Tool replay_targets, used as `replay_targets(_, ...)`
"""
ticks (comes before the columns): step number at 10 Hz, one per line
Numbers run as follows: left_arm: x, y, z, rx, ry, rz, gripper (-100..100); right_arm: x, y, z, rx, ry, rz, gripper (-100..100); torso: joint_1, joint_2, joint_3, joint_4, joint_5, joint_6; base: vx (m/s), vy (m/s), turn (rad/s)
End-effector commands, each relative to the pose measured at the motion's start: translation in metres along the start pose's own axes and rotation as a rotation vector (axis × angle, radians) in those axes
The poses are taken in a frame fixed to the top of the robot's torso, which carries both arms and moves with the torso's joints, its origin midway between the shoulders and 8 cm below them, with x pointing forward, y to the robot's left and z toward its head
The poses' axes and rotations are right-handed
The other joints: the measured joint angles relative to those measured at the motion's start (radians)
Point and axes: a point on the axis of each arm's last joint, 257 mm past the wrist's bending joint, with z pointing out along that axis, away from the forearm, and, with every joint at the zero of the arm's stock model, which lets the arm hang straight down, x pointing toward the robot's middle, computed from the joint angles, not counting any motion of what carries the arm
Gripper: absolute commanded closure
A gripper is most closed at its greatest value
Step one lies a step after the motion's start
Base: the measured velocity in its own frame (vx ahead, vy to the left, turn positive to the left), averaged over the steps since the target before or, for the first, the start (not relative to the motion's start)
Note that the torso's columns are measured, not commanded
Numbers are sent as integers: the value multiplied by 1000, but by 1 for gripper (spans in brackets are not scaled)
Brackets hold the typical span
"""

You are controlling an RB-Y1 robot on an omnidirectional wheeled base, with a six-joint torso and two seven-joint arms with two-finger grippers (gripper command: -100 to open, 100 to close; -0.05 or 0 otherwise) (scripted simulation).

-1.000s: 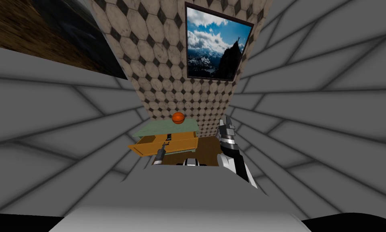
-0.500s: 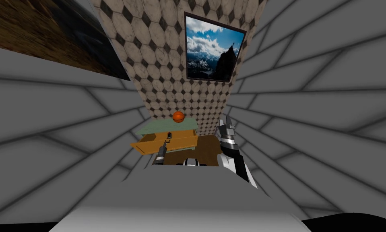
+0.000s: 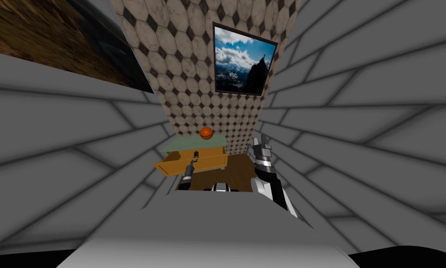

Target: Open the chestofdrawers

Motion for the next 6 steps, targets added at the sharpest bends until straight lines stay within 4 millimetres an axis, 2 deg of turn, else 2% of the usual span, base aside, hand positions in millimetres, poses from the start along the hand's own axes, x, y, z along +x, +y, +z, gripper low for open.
replay_targets(1,-4,-8,31,-1,6,-3,-100,0,0,0,0,0,0,0,1,-2,-1,-2,1,-1,-85,-48,42)
replay_targets(2,-4,-8,31,-1,6,-3,-100,0,0,0,0,0,0,0,2,-5,-2,-4,2,-2,-52,-37,12)
replay_targets(3,-7,-15,51,-1,9,-5,-100,0,0,0,0,0,0,0,5,-8,-4,-5,3,-2,-67,-34,23)
replay_targets(5,-9,-22,71,-1,12,-8,-100,0,0,0,0,0,0,0,5,-3,-1,-2,2,-2,-103,-46,21)
replay_targets(6,-9,-22,71,-1,12,-8,-100,0,0,0,0,0,0,0,6,-2,0,-3,3,-2,-55,-18,5)
